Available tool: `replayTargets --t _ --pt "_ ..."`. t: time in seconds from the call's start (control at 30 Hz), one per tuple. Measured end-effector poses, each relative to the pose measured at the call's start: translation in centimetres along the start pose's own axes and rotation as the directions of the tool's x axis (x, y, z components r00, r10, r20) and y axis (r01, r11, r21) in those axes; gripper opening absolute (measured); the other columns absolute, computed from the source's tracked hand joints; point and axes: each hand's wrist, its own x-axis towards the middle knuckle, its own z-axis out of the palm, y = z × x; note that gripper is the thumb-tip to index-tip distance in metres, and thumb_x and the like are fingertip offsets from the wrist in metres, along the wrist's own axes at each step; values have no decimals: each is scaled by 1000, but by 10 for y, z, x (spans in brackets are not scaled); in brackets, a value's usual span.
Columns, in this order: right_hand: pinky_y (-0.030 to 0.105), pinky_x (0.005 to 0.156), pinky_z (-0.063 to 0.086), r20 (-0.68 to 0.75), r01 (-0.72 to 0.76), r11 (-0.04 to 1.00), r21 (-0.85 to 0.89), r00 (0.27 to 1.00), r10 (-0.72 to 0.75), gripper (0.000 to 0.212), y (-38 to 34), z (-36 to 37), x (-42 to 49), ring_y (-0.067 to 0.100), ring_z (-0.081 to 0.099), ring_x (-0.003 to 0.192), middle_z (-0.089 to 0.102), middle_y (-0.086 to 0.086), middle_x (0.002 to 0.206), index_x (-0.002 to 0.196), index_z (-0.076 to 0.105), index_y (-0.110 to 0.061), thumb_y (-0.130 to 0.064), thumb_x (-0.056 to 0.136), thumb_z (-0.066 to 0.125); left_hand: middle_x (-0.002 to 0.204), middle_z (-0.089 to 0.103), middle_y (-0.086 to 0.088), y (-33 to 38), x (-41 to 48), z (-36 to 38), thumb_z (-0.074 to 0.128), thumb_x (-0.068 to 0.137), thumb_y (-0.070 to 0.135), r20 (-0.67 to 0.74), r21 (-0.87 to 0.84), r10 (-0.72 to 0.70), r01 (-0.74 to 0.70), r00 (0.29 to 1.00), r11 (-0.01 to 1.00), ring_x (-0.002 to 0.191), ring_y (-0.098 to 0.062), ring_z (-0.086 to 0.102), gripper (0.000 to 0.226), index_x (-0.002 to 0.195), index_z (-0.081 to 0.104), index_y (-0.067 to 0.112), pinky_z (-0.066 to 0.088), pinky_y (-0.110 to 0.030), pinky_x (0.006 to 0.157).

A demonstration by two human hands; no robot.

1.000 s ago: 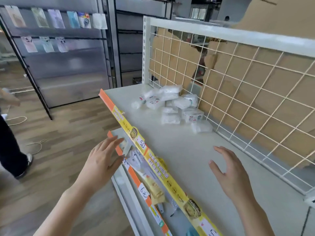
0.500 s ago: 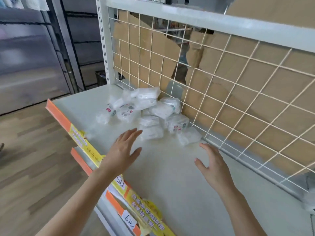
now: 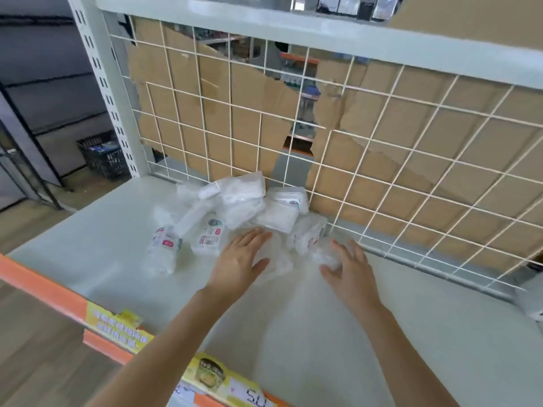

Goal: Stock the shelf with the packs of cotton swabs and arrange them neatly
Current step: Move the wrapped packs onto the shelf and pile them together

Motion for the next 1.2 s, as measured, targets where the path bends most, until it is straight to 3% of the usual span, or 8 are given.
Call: replayTargets --t 0.2,0.33,0.53,0.67,0.77,0.87,1.07,1.2 --pt "29 88 42 9 -143 989 -28 990 143 62 -14 -9 -20 22 54 109 42 0 127 131 43 -31 -43 76 68 125 61 -4 -6 5 -1 58 74 3 4 -38 96 -96 995 995 116 -25 55 51 124 60 13 39 -28 96" --pt "27 90 42 -13 -168 985 32 986 169 62 -22 -13 -45 18 53 110 44 -3 125 130 45 -34 -41 74 70 126 61 1 -14 0 -5 50 80 18 -23 -93 142 -144 990 985 115 -22 55 48 128 57 19 46 -31 92" --pt "33 95 44 -129 -270 943 193 946 298 61 -12 -32 -105 17 51 115 45 -5 127 127 51 -33 -35 72 78 120 62 2 1 -11 -23 46 86 27 -146 -188 305 -329 941 926 103 -10 51 42 125 56 16 39 -13 79" --pt "27 81 41 -338 -289 942 172 881 332 65 2 -53 -148 21 56 108 50 0 123 127 54 -25 -30 68 82 120 58 10 18 -21 -32 47 88 30 -149 -243 326 -354 934 903 100 -5 52 39 127 50 29 43 -14 80" --pt "28 76 40 -432 -335 922 194 814 387 65 7 -71 -183 20 56 100 50 0 122 125 56 -24 -28 66 84 123 51 20 35 -26 -34 51 90 26 -126 -331 362 -383 923 862 111 3 49 41 128 46 39 30 1 89" --pt "28 76 39 -492 -355 914 196 771 405 66 11 -86 -218 14 52 94 50 1 121 125 56 -23 -28 66 84 127 49 25 61 -32 -33 46 90 29 -105 -362 451 -457 886 813 119 11 43 41 129 44 40 26 0 95" --pt "26 73 37 -570 -435 870 232 664 484 66 10 -107 -303 11 50 96 47 -6 118 125 54 -24 -29 66 83 127 54 17 103 -60 -18 50 88 17 -90 -384 573 -560 814 734 119 -3 49 45 129 48 35 30 -4 96" --pt "23 62 34 -613 -505 831 234 587 529 65 8 -120 -374 16 52 93 48 -3 121 125 54 -24 -27 67 83 119 48 32 130 -91 -13 52 86 18 -83 -424 591 -565 802 707 109 -6 51 45 127 49 35 30 -1 89"
